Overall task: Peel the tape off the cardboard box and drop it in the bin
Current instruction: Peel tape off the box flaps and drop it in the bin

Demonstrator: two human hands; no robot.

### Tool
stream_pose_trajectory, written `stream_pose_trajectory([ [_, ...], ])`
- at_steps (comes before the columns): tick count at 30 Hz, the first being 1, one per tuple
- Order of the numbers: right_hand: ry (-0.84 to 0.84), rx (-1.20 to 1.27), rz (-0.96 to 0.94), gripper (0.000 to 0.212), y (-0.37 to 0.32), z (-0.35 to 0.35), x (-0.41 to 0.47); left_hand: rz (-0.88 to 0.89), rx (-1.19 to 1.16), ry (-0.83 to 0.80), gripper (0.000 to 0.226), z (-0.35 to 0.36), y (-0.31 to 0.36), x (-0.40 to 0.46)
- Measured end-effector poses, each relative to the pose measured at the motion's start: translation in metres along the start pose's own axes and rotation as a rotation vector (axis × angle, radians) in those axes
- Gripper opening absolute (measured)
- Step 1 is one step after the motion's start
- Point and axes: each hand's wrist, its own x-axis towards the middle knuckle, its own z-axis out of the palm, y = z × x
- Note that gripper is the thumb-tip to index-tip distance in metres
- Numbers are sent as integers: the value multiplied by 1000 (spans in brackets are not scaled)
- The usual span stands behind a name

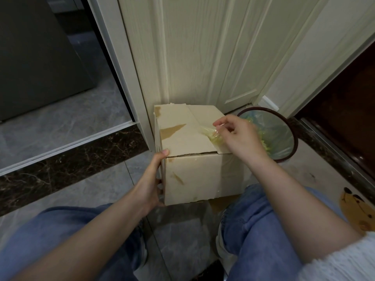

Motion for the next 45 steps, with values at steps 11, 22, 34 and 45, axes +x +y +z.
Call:
stream_pose_trajectory([
  [11,48,-27,31,32,4,-6,3,37,54,0,109,-4,-1,3],
  [22,-20,-109,-65,4,5,-10,1,-9,57,18,90,-6,-2,0],
  [34,-123,-147,44,33,4,-5,0,-72,35,42,77,-8,-2,-1],
  [45,-52,-155,-37,24,3,11,3,-63,-9,62,70,-6,3,-2],
])
